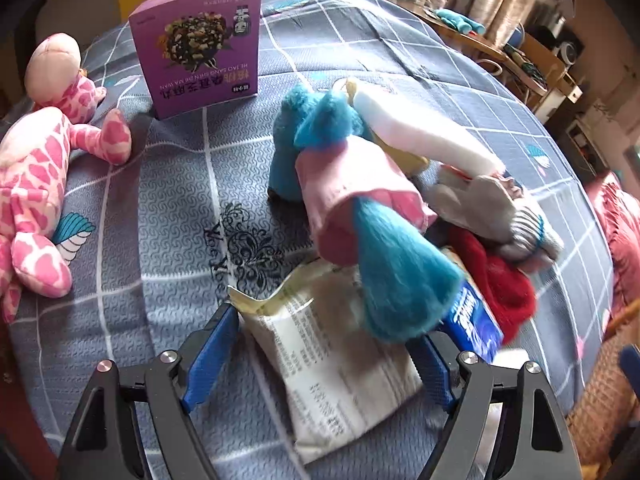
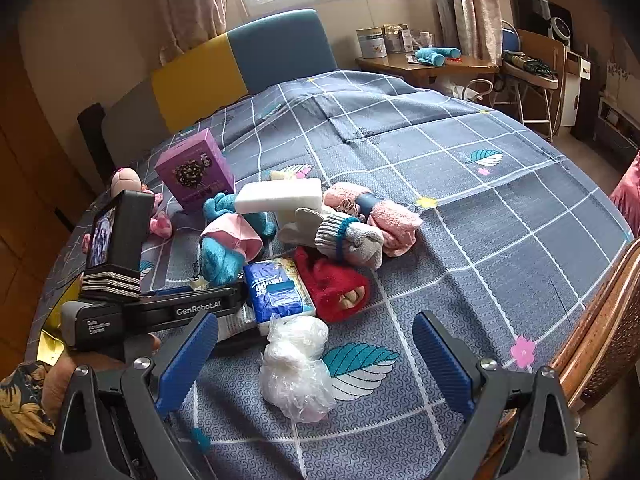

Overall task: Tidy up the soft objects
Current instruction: 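Grasp the white snack packet with the left tool while the right tool grasps the blue plush doll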

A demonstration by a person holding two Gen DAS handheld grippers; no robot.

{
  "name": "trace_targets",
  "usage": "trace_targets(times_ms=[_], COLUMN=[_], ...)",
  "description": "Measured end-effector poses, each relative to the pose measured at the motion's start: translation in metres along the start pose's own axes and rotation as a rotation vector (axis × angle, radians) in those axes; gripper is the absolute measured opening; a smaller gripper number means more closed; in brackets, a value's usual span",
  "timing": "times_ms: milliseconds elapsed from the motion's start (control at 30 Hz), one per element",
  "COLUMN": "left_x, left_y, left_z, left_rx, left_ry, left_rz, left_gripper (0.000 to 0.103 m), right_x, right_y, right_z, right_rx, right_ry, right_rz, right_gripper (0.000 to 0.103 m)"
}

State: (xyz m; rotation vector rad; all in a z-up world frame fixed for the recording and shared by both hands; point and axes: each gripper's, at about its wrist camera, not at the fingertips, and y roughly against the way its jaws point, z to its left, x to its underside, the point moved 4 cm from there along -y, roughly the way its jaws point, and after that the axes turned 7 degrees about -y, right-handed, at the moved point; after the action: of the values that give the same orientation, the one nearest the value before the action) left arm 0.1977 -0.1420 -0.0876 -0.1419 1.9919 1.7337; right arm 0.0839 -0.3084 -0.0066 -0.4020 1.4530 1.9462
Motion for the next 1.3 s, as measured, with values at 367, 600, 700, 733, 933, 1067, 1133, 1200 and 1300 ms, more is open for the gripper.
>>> trace_targets(times_ms=[367, 600, 700, 733, 933, 1067, 1133, 1200, 1300], left_x=[0.035, 0.08, 0.086, 0.088, 0.097, 0.105, 0.107, 0.109, 0.113], left_y=[0.022, 0.045, 0.046, 0.046, 0.053, 0.066, 0.077, 0.088, 0.106], left_z=[0.021, 0.048, 0.054, 0.056, 0.062, 0.072, 0.076, 0.079, 0.084], left_rx=[0.08, 0.032, 0.029, 0.035, 0.046, 0.06, 0.068, 0.074, 0.081], left_ry=[-0.092, -0.13, -0.11, -0.097, -0.062, -0.038, -0.029, -0.025, -0.012], left_rz=[-0.022, -0.053, -0.069, -0.073, -0.106, -0.13, -0.151, -0.178, -0.209], left_gripper=[0.063, 0.064, 0.064, 0.064, 0.058, 0.057, 0.056, 0.056, 0.055], right_x=[0.003, 0.003, -0.006, -0.009, -0.03, -0.041, -0.044, -0.043, -0.035], right_y=[-0.002, -0.018, -0.026, -0.029, -0.081, -0.129, -0.15, -0.169, -0.192], right_z=[0.008, 0.027, 0.054, 0.065, 0.106, 0.106, 0.107, 0.108, 0.106], right_rx=[0.017, 0.002, -0.055, -0.069, -0.076, -0.004, 0.018, 0.035, 0.073], right_ry=[0.052, 0.105, 0.153, 0.177, 0.264, 0.254, 0.245, 0.24, 0.239], right_rz=[0.009, 0.088, 0.117, 0.123, 0.199, 0.244, 0.262, 0.284, 0.324], right_gripper=[0.097, 0.086, 0.082, 0.082, 0.082, 0.082, 0.082, 0.076, 0.028])
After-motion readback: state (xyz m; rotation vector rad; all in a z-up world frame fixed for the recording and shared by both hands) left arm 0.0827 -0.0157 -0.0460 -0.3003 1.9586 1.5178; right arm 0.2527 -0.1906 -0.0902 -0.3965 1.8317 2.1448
